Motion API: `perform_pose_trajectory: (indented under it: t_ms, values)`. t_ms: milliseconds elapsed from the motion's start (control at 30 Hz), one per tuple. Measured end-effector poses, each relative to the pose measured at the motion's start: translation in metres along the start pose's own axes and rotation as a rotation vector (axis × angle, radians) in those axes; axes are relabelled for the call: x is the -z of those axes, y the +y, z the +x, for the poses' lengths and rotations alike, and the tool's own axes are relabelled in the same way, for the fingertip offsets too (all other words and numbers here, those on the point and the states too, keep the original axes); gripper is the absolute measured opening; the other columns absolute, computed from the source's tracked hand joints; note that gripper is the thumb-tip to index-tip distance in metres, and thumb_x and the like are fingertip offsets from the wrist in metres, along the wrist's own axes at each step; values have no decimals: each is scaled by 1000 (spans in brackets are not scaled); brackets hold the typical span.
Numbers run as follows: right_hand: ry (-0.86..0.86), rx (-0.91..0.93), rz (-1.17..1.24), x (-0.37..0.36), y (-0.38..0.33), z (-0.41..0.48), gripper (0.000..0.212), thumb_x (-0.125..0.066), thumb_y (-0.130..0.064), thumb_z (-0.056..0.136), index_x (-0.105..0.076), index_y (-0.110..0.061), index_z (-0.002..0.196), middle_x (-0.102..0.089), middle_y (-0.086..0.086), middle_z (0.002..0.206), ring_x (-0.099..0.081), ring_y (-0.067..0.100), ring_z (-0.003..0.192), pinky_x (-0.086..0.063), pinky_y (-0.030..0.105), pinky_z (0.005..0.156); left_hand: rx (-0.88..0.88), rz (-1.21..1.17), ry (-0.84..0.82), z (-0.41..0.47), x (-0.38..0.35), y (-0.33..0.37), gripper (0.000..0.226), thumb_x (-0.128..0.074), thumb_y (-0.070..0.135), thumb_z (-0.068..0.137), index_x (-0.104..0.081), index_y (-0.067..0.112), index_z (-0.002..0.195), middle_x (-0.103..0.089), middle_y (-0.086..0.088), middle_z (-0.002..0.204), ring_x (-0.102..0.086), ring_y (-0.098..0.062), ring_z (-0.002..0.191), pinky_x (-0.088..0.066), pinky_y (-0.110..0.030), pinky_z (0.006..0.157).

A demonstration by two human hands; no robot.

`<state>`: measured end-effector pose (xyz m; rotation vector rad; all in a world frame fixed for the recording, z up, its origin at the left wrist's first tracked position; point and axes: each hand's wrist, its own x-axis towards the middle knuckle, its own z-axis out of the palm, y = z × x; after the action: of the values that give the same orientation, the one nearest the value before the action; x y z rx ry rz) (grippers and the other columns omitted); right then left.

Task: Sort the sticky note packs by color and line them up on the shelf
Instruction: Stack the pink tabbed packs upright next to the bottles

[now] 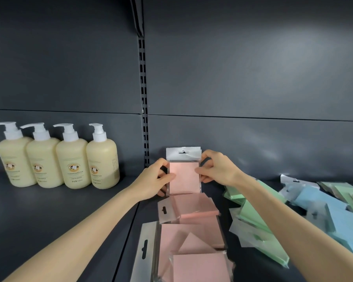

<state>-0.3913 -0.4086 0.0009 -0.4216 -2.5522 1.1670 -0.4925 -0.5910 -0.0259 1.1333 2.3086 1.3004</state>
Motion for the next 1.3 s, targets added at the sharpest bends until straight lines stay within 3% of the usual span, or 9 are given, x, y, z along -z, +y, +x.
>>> perform_pose_trajectory:
  t_ms: [167, 367, 500, 633, 733, 933, 1100, 1200, 1300]
  values:
    - [132, 61, -8, -7, -5, 4, 15, -64, -3, 83, -54, -12, 90, -65, 8, 83, -63, 21, 61, -59, 27, 67, -58, 65, 128, 8, 1, -3, 23, -55, 23, 94, -48, 17, 114, -65, -5, 93, -67, -21, 76, -59, -33, 71]
    - [159, 42, -102, -15, -3, 10, 32, -67, -9, 82, -46, -16, 105, -63, 1, 82, -60, 25, 78, -53, 40, 82, -29, 134, 184, 18, -2, -12, 28, -62, 22, 89, -52, 18, 115, -62, 13, 81, -61, -19, 88, -52, -44, 86]
    - [150, 30, -179, -15, -1, 10, 39, -69, -12, 82, -45, -10, 112, -67, 4, 91, -58, 24, 83, -49, 35, 82, -21, 150, 190, 20, -2, -15, 29, -66, 19, 85, -53, 20, 111, -62, 14, 79, -60, -18, 85, -52, -42, 85]
    - [111, 6, -274, -15, 2, 10, 36, -69, -15, 81, -48, -13, 110, -68, 4, 96, -61, 25, 89, -50, 38, 86, -9, 217, 178, 21, -4, -14, 24, -64, 23, 88, -54, 17, 109, -62, 13, 79, -61, -20, 89, -49, -39, 87]
    - [113, 2, -355, -13, 0, 9, 34, -67, -20, 82, -49, -16, 110, -67, 4, 98, -60, 27, 93, -50, 41, 86, 25, 369, 161, 20, 0, -11, 23, -60, 31, 89, -57, 16, 105, -66, 3, 91, -62, -21, 88, -50, -37, 84]
    - [132, 17, -409, -1, -11, -7, 39, -65, -26, 85, -51, -13, 119, -60, 7, 113, -57, 29, 101, -48, 41, 91, -22, 506, 220, 4, 10, 11, 25, -58, 34, 90, -59, 19, 110, -66, 2, 105, -62, -18, 93, -50, -35, 85]
    - [-74, 34, -238, 5, -16, -38, 32, -71, -34, 81, -60, -20, 106, -65, -1, 107, -62, 15, 99, -47, 25, 89, 11, 351, -3, -23, 13, 23, 28, -64, 41, 85, -62, 22, 106, -63, 10, 98, -59, -7, 91, -44, -22, 81]
    - [-246, -13, -179, 3, -13, -55, 43, -73, -35, 79, -59, -23, 117, -63, -2, 115, -61, 12, 105, -45, 29, 99, 28, 349, -125, -39, 9, 25, 33, -64, 48, 84, -63, 25, 108, -62, 15, 100, -58, -3, 95, -44, -19, 84]
    - [-313, -14, -153, -2, -8, -66, 54, -74, -31, 79, -53, -21, 127, -57, 0, 122, -56, 13, 114, -42, 29, 103, 46, 311, -136, -49, 3, 24, 35, -63, 47, 85, -65, 21, 109, -65, 11, 105, -59, -3, 97, -46, -21, 88]
